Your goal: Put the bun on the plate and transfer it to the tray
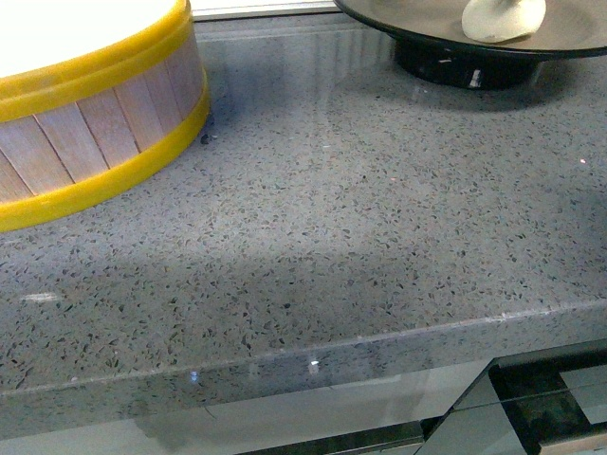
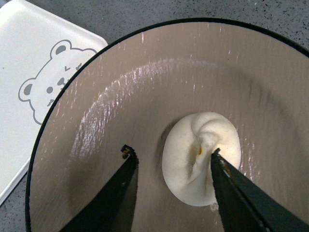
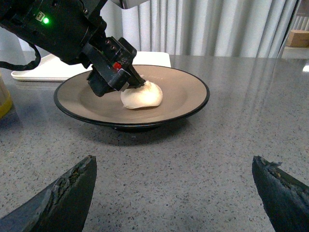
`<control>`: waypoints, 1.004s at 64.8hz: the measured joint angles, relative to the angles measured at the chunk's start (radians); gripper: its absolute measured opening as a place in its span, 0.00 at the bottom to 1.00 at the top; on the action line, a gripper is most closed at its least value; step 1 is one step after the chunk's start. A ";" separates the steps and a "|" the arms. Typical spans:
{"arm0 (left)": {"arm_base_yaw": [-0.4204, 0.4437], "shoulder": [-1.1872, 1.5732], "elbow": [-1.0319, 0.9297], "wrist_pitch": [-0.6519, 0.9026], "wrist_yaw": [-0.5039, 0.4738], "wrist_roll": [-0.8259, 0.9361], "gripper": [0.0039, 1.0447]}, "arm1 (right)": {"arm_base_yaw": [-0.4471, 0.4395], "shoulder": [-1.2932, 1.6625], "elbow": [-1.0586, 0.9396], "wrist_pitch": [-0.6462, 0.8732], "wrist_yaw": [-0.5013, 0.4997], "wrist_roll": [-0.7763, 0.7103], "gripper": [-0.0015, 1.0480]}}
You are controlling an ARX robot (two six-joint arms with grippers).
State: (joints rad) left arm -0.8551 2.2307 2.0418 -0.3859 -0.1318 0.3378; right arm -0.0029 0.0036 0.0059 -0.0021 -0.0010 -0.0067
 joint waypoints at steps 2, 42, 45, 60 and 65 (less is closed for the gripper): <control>0.000 0.001 -0.002 0.000 0.000 0.000 0.56 | 0.000 0.000 0.000 0.000 0.000 0.000 0.91; 0.052 -0.098 0.012 0.013 0.053 -0.104 0.94 | 0.000 0.000 0.000 0.000 0.000 0.000 0.91; 0.066 -0.134 -0.021 0.039 0.046 -0.102 0.94 | 0.000 0.000 0.000 0.000 0.000 0.000 0.91; 0.242 -0.435 -0.285 0.158 -0.020 -0.105 0.94 | 0.000 0.000 0.000 0.000 0.000 0.000 0.91; 0.330 -0.572 -0.401 0.200 -0.038 -0.113 0.94 | 0.000 0.000 0.000 0.000 0.000 0.000 0.91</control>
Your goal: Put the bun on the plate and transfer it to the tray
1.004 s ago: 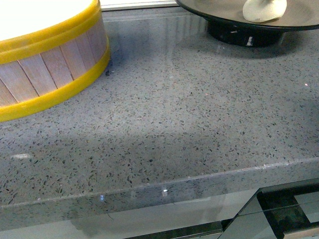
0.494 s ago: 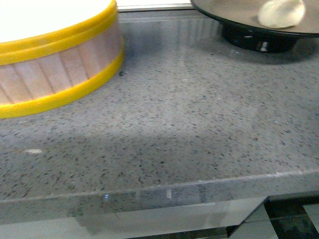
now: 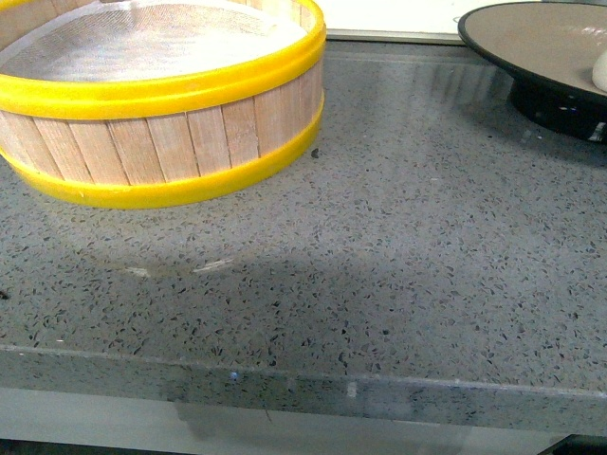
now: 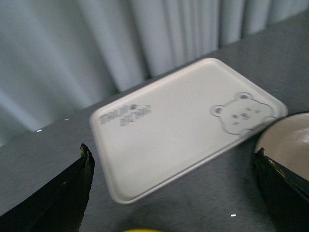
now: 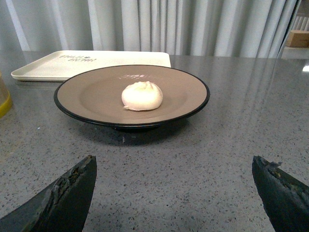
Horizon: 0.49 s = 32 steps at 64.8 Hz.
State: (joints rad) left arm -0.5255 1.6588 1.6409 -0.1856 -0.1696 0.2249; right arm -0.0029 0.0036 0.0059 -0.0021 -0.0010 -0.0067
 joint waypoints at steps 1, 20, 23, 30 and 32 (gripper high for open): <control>0.018 -0.032 -0.027 0.008 -0.002 -0.002 0.94 | 0.000 0.000 0.000 0.000 0.000 0.000 0.91; 0.531 -0.585 -0.492 0.035 0.201 0.002 0.94 | 0.000 0.000 0.000 0.000 0.000 0.000 0.91; 0.625 -0.625 -0.568 0.078 0.271 -0.032 0.89 | 0.000 0.000 0.000 0.000 0.000 0.000 0.91; 0.713 -0.776 -0.886 0.341 0.352 -0.181 0.62 | 0.000 0.000 0.000 0.000 0.000 0.000 0.91; 0.710 -0.813 -0.954 0.372 0.347 -0.191 0.55 | 0.000 0.000 0.000 0.000 0.000 0.000 0.91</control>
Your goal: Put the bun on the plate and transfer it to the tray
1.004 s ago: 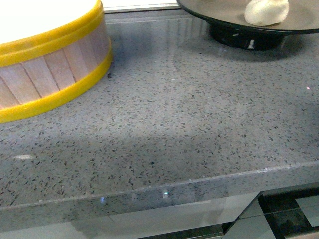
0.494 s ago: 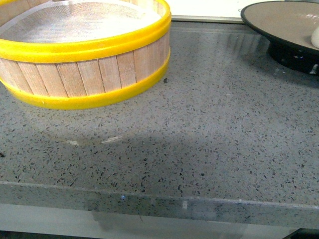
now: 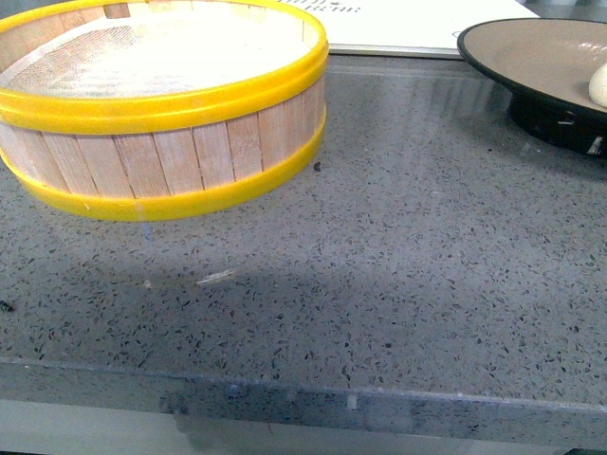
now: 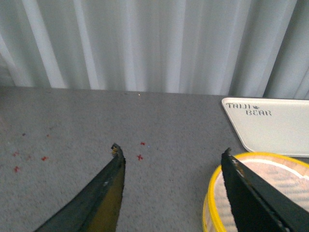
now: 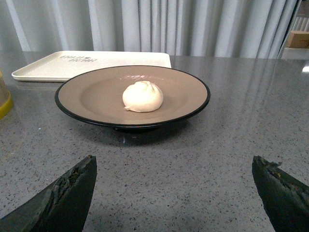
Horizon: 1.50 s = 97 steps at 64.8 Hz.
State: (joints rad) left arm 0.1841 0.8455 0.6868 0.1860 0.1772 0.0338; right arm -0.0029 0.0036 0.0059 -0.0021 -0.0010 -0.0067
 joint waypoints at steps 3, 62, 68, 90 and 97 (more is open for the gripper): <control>-0.014 -0.045 -0.085 0.036 -0.014 -0.014 0.45 | 0.000 0.000 0.000 0.000 0.000 0.000 0.91; -0.184 -0.420 -0.584 0.137 -0.177 -0.035 0.04 | 0.000 0.000 0.000 0.000 0.000 0.000 0.91; -0.184 -0.448 -0.599 0.124 -0.177 -0.035 0.04 | 0.000 0.000 0.000 0.000 0.000 0.000 0.91; -0.184 -0.546 -0.639 0.065 -0.177 -0.035 0.04 | 0.000 0.000 0.000 0.000 0.000 0.000 0.91; -0.184 -0.581 -0.650 0.040 -0.177 -0.035 0.04 | 0.000 0.000 0.000 0.000 0.000 0.000 0.91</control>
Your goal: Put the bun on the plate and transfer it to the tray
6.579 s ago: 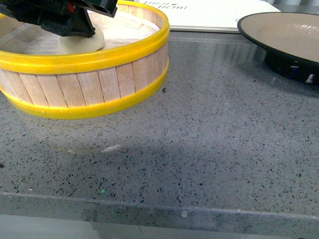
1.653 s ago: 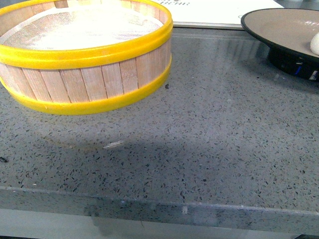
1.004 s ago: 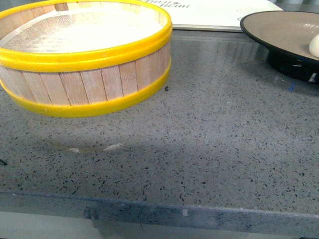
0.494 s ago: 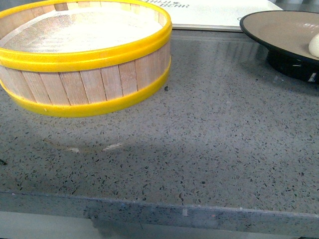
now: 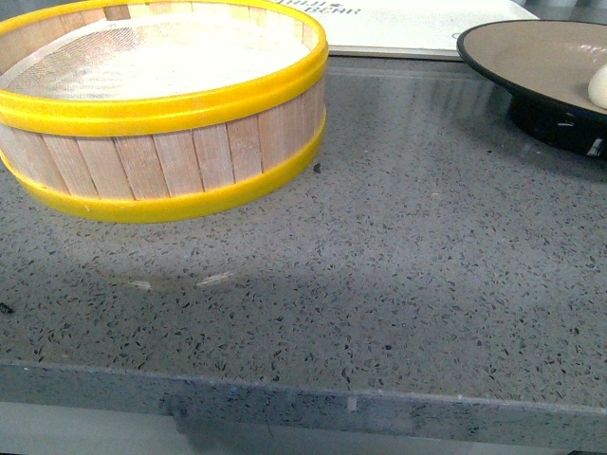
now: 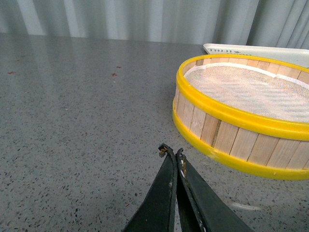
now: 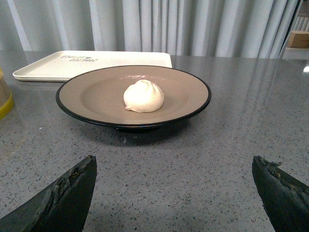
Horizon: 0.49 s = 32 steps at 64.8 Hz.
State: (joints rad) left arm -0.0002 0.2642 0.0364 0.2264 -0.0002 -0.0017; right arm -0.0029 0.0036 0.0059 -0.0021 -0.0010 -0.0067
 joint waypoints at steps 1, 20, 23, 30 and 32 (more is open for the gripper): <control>0.000 -0.003 -0.001 -0.002 0.000 0.000 0.04 | 0.000 0.000 0.000 0.000 0.000 0.000 0.91; 0.000 -0.091 -0.010 -0.050 0.000 0.000 0.04 | 0.000 0.000 0.000 0.000 0.000 0.000 0.91; 0.000 -0.140 -0.010 -0.112 -0.002 0.000 0.04 | 0.000 0.000 0.000 0.000 0.000 0.000 0.91; 0.000 -0.246 -0.010 -0.220 0.000 0.000 0.04 | 0.000 0.000 0.000 0.000 0.000 0.000 0.91; 0.000 -0.257 -0.010 -0.220 0.000 0.000 0.04 | 0.000 0.000 0.000 0.000 0.000 0.000 0.91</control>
State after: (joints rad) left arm -0.0002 0.0071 0.0261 0.0059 -0.0002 -0.0021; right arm -0.0029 0.0036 0.0059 -0.0021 -0.0010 -0.0067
